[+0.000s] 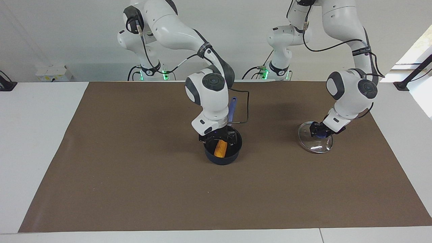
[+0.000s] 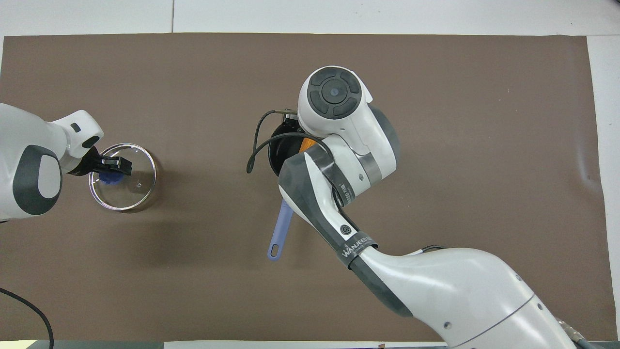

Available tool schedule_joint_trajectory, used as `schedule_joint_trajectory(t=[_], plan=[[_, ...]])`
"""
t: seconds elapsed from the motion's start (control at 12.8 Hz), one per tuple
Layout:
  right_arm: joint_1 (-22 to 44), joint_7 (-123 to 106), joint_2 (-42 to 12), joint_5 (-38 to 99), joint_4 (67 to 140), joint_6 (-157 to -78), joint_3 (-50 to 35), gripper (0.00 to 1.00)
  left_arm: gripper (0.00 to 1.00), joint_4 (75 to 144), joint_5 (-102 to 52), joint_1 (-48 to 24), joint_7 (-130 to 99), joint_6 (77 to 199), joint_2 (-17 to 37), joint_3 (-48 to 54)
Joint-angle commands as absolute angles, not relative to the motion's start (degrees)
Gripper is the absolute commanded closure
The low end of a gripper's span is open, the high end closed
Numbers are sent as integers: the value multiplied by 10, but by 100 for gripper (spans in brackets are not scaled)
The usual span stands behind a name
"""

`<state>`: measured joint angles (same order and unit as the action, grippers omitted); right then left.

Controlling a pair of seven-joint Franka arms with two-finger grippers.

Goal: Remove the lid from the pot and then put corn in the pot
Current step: 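Drop the corn into the pot with the right gripper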

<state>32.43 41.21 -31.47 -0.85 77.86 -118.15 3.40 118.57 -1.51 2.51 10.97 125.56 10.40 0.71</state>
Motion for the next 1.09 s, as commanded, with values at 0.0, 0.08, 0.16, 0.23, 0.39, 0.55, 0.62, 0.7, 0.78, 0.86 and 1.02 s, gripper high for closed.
schedule_joint_trajectory(t=[0.0,0.08,0.16,0.23,0.39,0.55,0.62,0.7,0.78,0.86,1.02], plan=[[260,334,-235,-18,788,-1094,29,0,0,1195,-2,23,113,1265,82,6],[225,259,-206,-18,791,-1042,29,0,0,1174,-2,24,114,1255,81,6],[199,205,-185,-18,793,-1004,29,0,0,1152,-2,23,114,1232,81,6],[165,157,-161,-14,793,-960,29,0,0,1112,-2,21,112,1189,82,7],[121,106,-123,-13,800,-907,29,0,0,1048,-3,13,98,1121,81,7],[77,63,-78,-11,835,-890,24,0,0,999,-2,12,82,1064,71,9],[71,54,-56,-11,856,-879,24,0,0,978,-2,12,80,1037,62,10],[64,48,-31,-11,886,-878,24,0,0,963,-2,12,78,1004,50,10],[55,39,-9,-11,916,-882,24,0,0,957,-2,12,74,980,34,11],[46,25,0,-11,926,-881,24,0,0,957,-2,11,68,959,19,11],[36,2,11,-11,932,-879,27,0,0,960,-2,-2,34,920,-9,12]])
